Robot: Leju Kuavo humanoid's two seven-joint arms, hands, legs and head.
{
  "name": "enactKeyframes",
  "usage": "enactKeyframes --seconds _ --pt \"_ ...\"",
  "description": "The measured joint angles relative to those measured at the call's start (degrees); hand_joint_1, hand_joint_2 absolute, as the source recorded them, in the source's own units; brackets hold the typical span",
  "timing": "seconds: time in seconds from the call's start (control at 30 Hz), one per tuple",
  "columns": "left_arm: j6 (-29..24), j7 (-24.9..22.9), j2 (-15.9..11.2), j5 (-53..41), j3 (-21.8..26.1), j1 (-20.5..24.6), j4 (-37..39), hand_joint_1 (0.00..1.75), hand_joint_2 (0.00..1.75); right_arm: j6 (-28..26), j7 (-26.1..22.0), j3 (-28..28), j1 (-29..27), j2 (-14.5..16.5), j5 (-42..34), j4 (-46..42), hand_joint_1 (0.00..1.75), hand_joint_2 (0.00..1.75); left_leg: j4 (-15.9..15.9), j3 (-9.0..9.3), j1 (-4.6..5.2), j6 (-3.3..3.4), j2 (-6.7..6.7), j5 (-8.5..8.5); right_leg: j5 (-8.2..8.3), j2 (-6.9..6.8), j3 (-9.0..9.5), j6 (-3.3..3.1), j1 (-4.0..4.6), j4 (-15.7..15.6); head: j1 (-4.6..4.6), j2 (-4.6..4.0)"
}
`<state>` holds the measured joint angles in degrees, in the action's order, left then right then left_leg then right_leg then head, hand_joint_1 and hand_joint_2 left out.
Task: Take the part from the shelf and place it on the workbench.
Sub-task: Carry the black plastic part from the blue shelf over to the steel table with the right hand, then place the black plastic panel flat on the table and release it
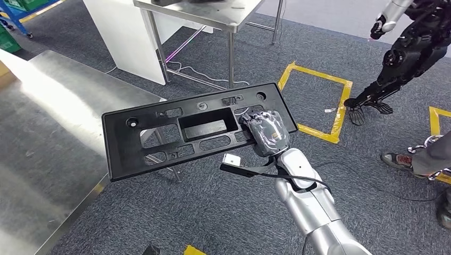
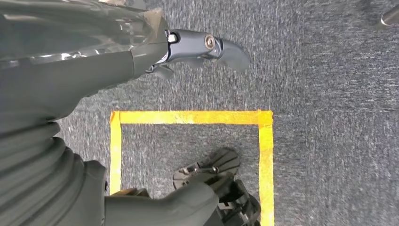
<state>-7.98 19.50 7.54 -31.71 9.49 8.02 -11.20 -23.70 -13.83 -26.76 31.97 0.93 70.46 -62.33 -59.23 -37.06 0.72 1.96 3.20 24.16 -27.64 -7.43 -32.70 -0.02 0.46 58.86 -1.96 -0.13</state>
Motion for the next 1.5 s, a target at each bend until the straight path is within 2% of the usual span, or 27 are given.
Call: enactKeyframes --seconds 0.03,0.07,0.1,0.17,0.23,0.33,0.37,0.4,0.47,0.5,0.53,0.6,0.67,0.73,0.8,0.83,0.9,0.97,1.03,1.1,1.17,1.23,1.3,1.33,1.37,1.43,1.5 --pt "0.43 0.15 -0.02 0.0 0.0 0.01 -0.01 0.0 1.75 0.11 -0.7 0.19 0.42 0.03 -0.76 0.57 1.66 1.75 0.35 0.2 -0.16 0.24 -0.71 -0.23 -0.17 0.03 0.0 0.26 0.02 0.08 0.03 0.0" --pt "0.71 0.22 -0.03 -0.03 0.0 0.05 -0.01 0.0 1.75 0.39 -1.6 0.46 1.02 0.03 -1.64 1.35 1.66 1.75 0.76 0.47 -0.34 0.55 -1.42 -0.51 -0.58 1.07 -0.17 0.49 -0.02 0.69 0.08 0.0" --pt "0.97 0.26 -0.03 -0.08 0.0 0.2 -0.01 0.0 1.75 0.91 -2.7 0.83 1.85 0.01 -2.76 2.42 1.66 1.75 1.15 0.75 -0.57 0.84 -2.13 -0.8 -1.46 2.76 -0.97 0.58 -0.1 2.53 0.15 0.0" --pt "1.49 0.6 0.01 -0.34 0.0 0.65 -0.01 0.0 1.75 2.41 -5.16 1.7 3.85 -0.14 -5.31 5.56 1.66 1.75 1.42 0.91 -0.81 1.19 -3.68 -1.12 -4.21 6.21 -4.39 0.48 -0.47 9.54 0.37 0.0" --pt "1.85 1.13 0.05 -0.62 0.0 0.92 -0.01 0.0 1.75 3.42 -6.68 2.24 5.2 -0.21 -6.89 8.0 1.66 1.75 1.41 0.88 -0.84 1.26 -4.83 -1.16 -6.19 7.02 -7.32 0.44 -0.66 15.19 0.51 0.0" --pt "1.92 1.42 0.07 -0.7 0.0 0.94 -0.01 0.0 1.75 3.64 -7.07 2.38 5.58 -0.21 -7.26 8.75 1.66 1.75 1.4 0.88 -0.84 1.26 -5.16 -1.16 -6.54 7.08 -8.04 0.5 -0.7 16.5 0.51 0.0" --pt "2.02 2.47 0.07 -0.76 0.0 0.93 -0.01 0.0 1.75 3.81 -7.6 2.54 6.67 -0.2 -7.53 10.51 1.66 1.75 1.34 0.89 -0.86 1.23 -5.92 -1.17 -5.64 7.16 -7.86 0.94 -0.81 15.49 0.51 0.0" --pt "2.14 3.75 0.08 -0.81 0.0 0.95 -0.01 0.0 1.75 3.99 -8.27 2.78 8.49 -0.15 -7.87 13.26 1.66 1.75 1.14 0.84 -0.92 1.03 -7.18 -1.12 -3.66 8.18 -6.4 1.58 -1.14 11.6 0.5 0.0" --pt "2.68 6.97 0.08 -0.16 0.34 0.99 -0.01 0.0 1.75 4.3 -9.59 3.26 13.11 0.37 -8.35 20.21 1.66 1.75 0.79 0.41 -1.06 0.14 -10.19 -1.17 0.52 9.53 -3.11 2.15 -1.44 3.37 0.52 0.0" --pt "2.73 7.93 0.08 0.29 0.62 1.02 -0.01 0.0 1.75 4.26 -9.75 3.35 14.73 0.78 -8.29 22.55 1.66 1.75 0.7 0.13 -1.15 -0.42 -11.16 -1.2 1.73 9.93 -1.72 1.85 -1.46 0.36 0.54 0.0" --pt "2.59 8.85 0.03 0.72 0.96 1.02 -0.01 0.0 1.75 4.21 -9.77 3.37 15.86 1.27 -8.16 24.18 1.66 1.75 0.64 -0.15 -1.24 -0.84 -11.37 -1.21 1.94 9.24 -1.59 1.21 -1.41 0.13 0.58 0.0" --pt "1.85 10.31 0.0 0.67 1.35 1.2 -0.02 0.0 1.75 4.01 -9.87 3.35 17.53 2.13 -8.07 26.46 1.66 1.75 -1.29 -1.21 -1.18 -1.43 -8.76 0.05 2.13 8.44 -1.51 0.24 -1.55 -0.15 0.31 0.0" --pt "1.24 11.13 0.0 0.23 1.48 1.64 -0.03 0.0 1.75 3.79 -10.18 3.35 18.77 2.73 -8.18 28.33 1.66 1.75 -7.57 -4.27 -1.16 -1.94 -4.9 3.33 2.07 7.68 -1.43 -0.48 -1.39 -0.24 0.0 0.0" --pt "0.67 11.47 0.0 -0.11 1.51 1.92 -0.03 0.0 1.75 3.69 -10.5 3.35 19.45 3.16 -8.17 29.98 1.66 1.75 -14.59 -7.82 -1.39 -2.28 -3.59 6.04 1.93 6.81 -1.38 -0.76 -1.14 -0.23 -0.04 0.0" --pt "0.17 11.56 0.0 -0.22 1.55 1.91 -0.02 0.0 1.75 3.65 -10.69 3.33 19.64 3.71 -7.97 30.98 1.66 1.75 -16.38 -8.84 -1.47 -2.4 -3.38 5.85 1.84 6.31 -1.32 -0.85 -1.05 -0.22 -0.07 0.0" --pt "-0.01 11.56 -0.01 -0.27 1.56 1.91 -0.02 0.0 1.75 3.62 -10.76 3.3 19.68 4.07 -7.81 31.27 1.66 1.75 -14.63 -7.99 -1.48 -2.37 -3.35 4.61 1.81 6.18 -1.25 -0.88 -1.03 -0.22 -0.08 0.0" --pt "-0.35 11.56 -0.04 -0.48 1.62 2.0 -0.05 0.0 1.75 3.57 -10.92 3.15 19.92 4.88 -7.4 31.83 1.66 1.75 -6.94 -4.09 -1.4 -2.0 -2.95 0.93 1.67 5.96 -1.07 -0.84 -0.97 -0.23 -0.09 0.0" --pt "-0.57 11.56 -0.09 -0.69 1.77 2.21 -0.09 0.0 1.75 3.64 -11.17 2.93 20.45 5.65 -7.02 32.35 1.66 1.75 -0.63 -0.86 -1.02 -1.42 -2.45 -1.05 1.47 5.77 -1.08 -0.61 -0.61 -0.22 -0.03 0.0" --pt "-0.64 11.55 -0.13 -0.78 1.97 2.34 -0.11 0.0 1.75 3.94 -11.56 2.54 21.01 6.45 -6.56 32.83 1.66 1.75 0.51 -0.34 -0.61 -0.92 -2.48 -0.9 1.34 5.56 -1.1 -0.23 -0.39 -0.34 0.02 0.0" --pt "-0.67 11.55 -0.16 -0.79 2.17 2.43 -0.16 0.0 1.75 4.22 -12.0 2.08 21.37 7.46 -6.02 33.16 1.66 1.75 1.15 0.17 -0.83 -0.27 -2.77 -1.07 0.99 5.63 -1.1 0.27 -0.38 -0.07 0.04 0.0" --pt "-0.68 11.57 -0.14 -0.78 2.37 2.71 -0.24 0.0 1.75 4.45 -12.57 1.55 21.69 8.36 -5.62 33.43 1.66 1.75 1.87 0.84 -1.22 0.36 -3.08 -1.4 -0.67 6.28 -2.74 0.46 -0.44 3.5 0.14 0.0" --pt "-0.66 11.58 -0.02 -0.85 2.46 2.96 -0.29 0.0 1.75 4.76 -13.08 0.77 21.83 8.99 -5.21 33.76 1.66 1.75 1.95 0.96 -1.28 0.65 -3.53 -1.4 -3.44 6.9 -6.58 0.39 -0.73 10.99 0.26 0.0" --pt "-0.63 11.58 0.09 -1.03 2.47 2.94 -0.3 0.0 1.75 4.93 -13.46 -0.08 21.67 9.66 -4.75 34.09 1.66 1.75 1.92 0.99 -1.31 0.64 -4.06 -1.29 -4.58 7.08 -9.73 0.87 -1.03 16.12 0.3 0.0" --pt "-0.62 11.58 0.13 -1.09 2.48 2.92 -0.3 0.0 1.75 4.97 -13.67 -0.5 21.57 10.07 -4.58 34.2 1.66 1.75 1.86 1.03 -1.36 0.53 -4.31 -1.22 -3.81 7.1 -9.85 1.37 -1.21 15.54 0.3 0.0" --pt "-0.61 11.57 0.18 -1.14 2.48 2.91 -0.3 0.0 1.75 4.98 -13.85 -0.9 21.49 10.46 -4.46 34.27 1.66 1.75 1.74 1.08 -1.46 0.36 -4.56 -1.1 -2.25 7.12 -8.87 1.97 -1.44 12.74 0.28 0.0" --pt "-0.61 11.57 0.24 -1.15 2.49 2.94 -0.31 0.0 1.75 4.99 -14.05 -1.57 21.46 11.15 -4.41 34.33 1.66 1.75 1.17 0.97 -1.51 -0.33 -5.02 -0.64 1.28 7.3 -5.32 2.86 -1.87 4.64 0.39 0.0" --pt "-0.61 11.57 0.23 -1.17 2.5 2.92 -0.32 0.0 1.75 4.99 -14.1 -1.99 21.44 11.72 -4.5 34.39 1.66 1.75 0.61 0.68 -1.36 -0.8 -5.31 -0.19 2.81 7.5 -3.36 2.54 -2.03 0.42 0.46 0.0"
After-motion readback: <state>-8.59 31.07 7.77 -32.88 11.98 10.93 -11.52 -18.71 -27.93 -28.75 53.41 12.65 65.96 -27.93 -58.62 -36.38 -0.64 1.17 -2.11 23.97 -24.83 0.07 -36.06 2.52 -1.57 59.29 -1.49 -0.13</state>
